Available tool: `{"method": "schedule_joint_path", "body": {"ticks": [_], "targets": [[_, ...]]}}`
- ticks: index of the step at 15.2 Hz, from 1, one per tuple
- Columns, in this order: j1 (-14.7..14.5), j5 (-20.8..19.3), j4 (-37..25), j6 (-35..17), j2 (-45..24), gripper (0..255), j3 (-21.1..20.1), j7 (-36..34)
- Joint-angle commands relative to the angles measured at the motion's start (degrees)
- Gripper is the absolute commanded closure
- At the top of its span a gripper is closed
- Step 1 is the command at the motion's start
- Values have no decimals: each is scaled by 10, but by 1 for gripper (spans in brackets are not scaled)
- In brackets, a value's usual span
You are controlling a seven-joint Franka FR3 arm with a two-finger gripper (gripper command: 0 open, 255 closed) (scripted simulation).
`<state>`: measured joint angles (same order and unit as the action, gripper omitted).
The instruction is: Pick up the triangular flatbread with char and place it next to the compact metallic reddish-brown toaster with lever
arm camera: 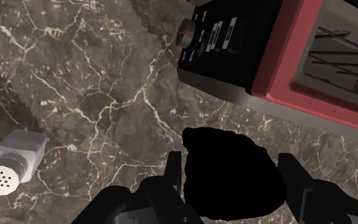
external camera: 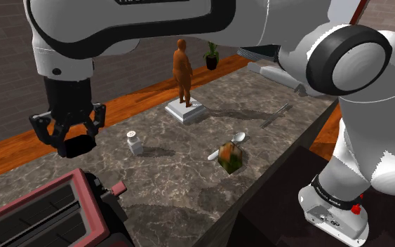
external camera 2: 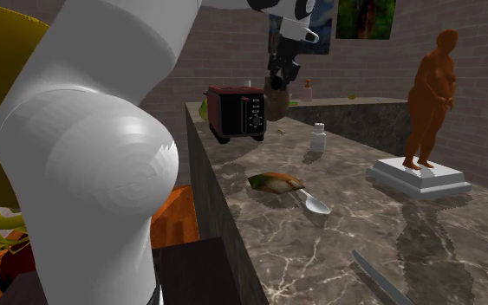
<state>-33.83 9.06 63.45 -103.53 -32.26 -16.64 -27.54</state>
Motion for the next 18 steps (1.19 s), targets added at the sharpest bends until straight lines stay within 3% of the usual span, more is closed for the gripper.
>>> {"method": "schedule_joint_path", "body": {"ticks": [1,18], "targets": [[3,2,24,-18,5,255,0,5],[10,11,147,-142,1,255,1,36]]}}
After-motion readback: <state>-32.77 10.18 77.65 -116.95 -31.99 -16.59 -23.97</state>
